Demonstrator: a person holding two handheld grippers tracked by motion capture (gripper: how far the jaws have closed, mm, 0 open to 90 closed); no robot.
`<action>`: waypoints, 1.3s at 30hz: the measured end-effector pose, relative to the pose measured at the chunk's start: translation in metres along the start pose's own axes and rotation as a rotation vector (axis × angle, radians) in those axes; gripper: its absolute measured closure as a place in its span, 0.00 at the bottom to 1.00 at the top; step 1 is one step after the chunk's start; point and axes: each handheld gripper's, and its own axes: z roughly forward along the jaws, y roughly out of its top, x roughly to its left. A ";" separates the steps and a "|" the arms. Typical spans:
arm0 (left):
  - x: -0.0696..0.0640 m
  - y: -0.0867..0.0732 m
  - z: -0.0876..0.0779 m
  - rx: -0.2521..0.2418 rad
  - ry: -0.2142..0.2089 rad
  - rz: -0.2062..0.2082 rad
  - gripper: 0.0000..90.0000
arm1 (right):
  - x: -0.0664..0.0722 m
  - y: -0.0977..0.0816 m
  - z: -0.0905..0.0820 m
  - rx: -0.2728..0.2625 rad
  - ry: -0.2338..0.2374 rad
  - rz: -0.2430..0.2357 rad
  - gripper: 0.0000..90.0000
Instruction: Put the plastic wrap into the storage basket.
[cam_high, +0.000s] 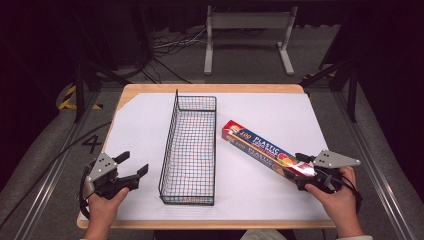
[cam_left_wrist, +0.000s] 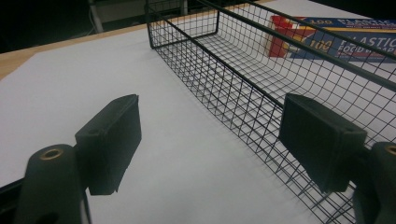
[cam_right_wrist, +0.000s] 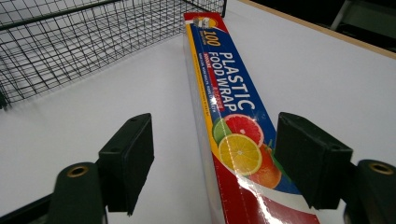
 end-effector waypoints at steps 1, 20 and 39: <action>0.000 0.000 0.000 0.000 0.001 0.000 0.24 | -0.001 0.000 -0.001 -0.004 0.000 0.004 0.33; 0.001 0.000 0.000 0.003 0.013 -0.012 0.24 | 0.006 0.047 0.029 0.158 0.114 -0.045 0.81; 0.002 -0.002 0.002 0.017 0.021 -0.012 0.25 | 0.017 0.105 0.092 0.290 0.187 -0.095 1.00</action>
